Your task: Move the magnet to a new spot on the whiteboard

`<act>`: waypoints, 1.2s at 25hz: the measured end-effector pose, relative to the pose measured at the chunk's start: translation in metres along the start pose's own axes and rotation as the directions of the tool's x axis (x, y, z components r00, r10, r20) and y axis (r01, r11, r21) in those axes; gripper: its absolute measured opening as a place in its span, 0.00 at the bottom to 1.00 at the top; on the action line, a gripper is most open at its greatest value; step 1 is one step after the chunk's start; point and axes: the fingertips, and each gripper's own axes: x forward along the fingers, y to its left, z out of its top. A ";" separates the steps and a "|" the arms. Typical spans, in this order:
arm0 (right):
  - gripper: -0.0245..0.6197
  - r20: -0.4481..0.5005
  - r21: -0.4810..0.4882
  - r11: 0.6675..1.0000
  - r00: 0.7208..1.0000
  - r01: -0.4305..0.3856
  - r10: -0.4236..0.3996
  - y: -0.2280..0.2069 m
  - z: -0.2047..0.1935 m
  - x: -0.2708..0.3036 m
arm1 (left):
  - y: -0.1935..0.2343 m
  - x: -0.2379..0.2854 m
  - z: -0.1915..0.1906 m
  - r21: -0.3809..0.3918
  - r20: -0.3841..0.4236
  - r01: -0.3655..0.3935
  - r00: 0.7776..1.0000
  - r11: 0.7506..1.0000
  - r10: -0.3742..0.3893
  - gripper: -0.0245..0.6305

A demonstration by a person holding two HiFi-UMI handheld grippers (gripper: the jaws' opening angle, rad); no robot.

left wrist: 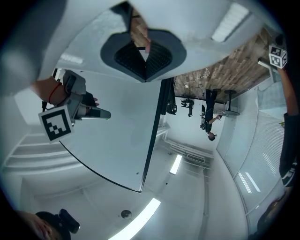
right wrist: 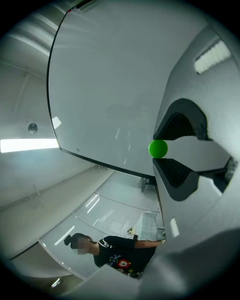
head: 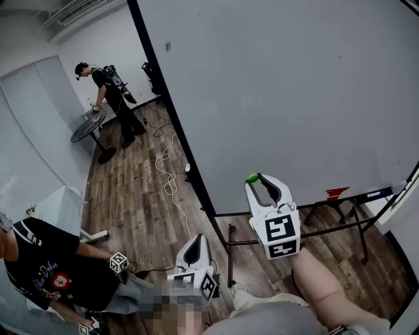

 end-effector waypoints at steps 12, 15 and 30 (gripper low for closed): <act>0.23 -0.006 -0.024 0.999 1.000 -0.022 0.021 0.017 0.000 0.067 | 0.032 0.026 0.001 -0.010 -0.006 -0.020 1.000 1.000 0.020 0.04; 0.23 -0.014 -0.036 0.999 1.000 -0.018 0.018 0.021 -0.002 0.079 | 0.038 0.031 -0.001 -0.025 -0.008 -0.022 1.000 0.999 0.021 0.04; 0.23 -0.031 -0.082 0.995 0.998 0.051 -0.054 0.015 -0.004 0.106 | 0.049 0.057 -0.004 -0.057 -0.010 -0.019 1.000 0.998 0.018 0.04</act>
